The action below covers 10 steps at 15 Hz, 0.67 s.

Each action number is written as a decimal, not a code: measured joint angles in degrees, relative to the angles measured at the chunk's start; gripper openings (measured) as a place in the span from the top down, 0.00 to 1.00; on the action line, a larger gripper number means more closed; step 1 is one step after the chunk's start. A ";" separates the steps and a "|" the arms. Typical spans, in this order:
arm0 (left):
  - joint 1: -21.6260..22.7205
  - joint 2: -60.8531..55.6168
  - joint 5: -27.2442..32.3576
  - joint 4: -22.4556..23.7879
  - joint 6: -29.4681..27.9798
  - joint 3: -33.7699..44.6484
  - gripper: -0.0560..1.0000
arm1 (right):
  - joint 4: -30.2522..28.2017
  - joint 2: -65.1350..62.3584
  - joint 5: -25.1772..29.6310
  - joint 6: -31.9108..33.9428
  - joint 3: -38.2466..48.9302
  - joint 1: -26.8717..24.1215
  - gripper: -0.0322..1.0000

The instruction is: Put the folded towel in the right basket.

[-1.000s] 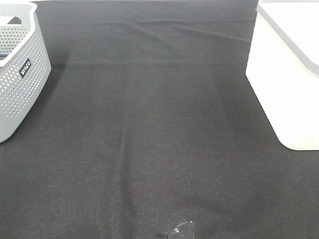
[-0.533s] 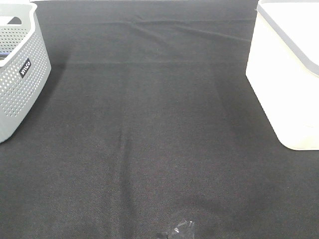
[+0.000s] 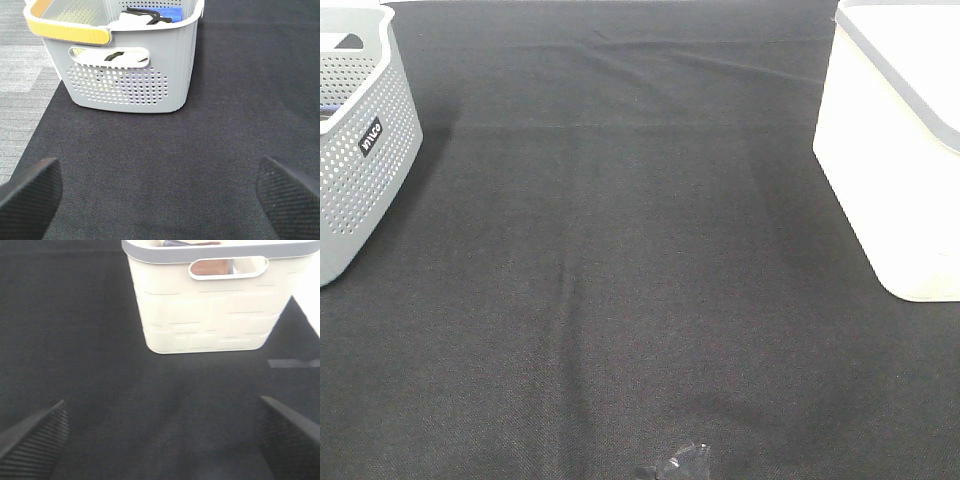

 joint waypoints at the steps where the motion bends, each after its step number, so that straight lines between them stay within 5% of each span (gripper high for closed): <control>1: 0.00 0.00 0.00 0.00 0.00 0.00 0.02 | 0.17 0.00 0.00 0.00 0.00 0.00 0.03; 10: 2.75 0.00 0.00 0.17 0.17 0.00 0.02 | 1.66 0.00 0.00 0.00 0.00 0.00 0.03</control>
